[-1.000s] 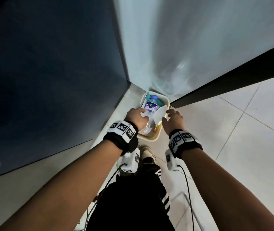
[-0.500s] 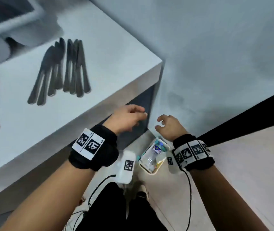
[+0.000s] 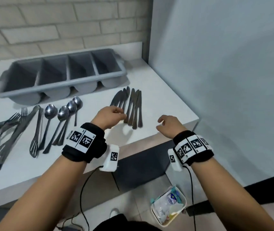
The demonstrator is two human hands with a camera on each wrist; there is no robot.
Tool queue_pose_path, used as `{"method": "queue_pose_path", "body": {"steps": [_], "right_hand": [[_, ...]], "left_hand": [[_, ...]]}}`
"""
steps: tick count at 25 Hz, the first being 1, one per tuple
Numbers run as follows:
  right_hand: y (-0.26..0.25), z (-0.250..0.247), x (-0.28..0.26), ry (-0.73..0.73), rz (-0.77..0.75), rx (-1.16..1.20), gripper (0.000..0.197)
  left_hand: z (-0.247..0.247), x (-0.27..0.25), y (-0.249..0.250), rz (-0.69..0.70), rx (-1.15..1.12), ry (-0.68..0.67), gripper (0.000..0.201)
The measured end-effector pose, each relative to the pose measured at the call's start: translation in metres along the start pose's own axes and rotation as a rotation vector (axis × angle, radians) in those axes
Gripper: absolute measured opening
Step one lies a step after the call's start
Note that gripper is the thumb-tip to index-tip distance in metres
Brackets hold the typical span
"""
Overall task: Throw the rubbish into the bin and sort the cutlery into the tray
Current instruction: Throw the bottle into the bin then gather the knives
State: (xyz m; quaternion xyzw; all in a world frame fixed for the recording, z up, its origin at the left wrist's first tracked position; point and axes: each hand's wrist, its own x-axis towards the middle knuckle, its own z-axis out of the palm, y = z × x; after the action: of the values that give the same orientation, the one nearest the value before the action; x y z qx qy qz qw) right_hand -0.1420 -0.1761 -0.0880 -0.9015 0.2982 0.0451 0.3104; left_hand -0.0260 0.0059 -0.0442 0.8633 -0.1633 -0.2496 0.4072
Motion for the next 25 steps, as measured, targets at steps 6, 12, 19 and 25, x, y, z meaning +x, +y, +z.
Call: {"method": "queue_pose_path", "body": {"steps": [6,12,19,25], "right_hand": [[-0.061,0.022,0.048,-0.021,0.076,-0.021,0.038],[-0.089,0.058,0.085,0.038,0.254,0.018,0.059],[-0.101,0.07,0.106,0.028,0.426,-0.134,0.062],[-0.099,0.065,0.121,0.073,0.46,-0.132,0.042]], "left_hand": [[-0.016,0.068,-0.012,-0.092,0.452,0.067,0.048],[-0.005,0.114,-0.013,-0.178,0.631,-0.053,0.054],[0.005,0.143,-0.012,-0.145,0.624,-0.108,0.022],[0.01,0.149,-0.025,-0.053,0.7,-0.087,0.035]]}}
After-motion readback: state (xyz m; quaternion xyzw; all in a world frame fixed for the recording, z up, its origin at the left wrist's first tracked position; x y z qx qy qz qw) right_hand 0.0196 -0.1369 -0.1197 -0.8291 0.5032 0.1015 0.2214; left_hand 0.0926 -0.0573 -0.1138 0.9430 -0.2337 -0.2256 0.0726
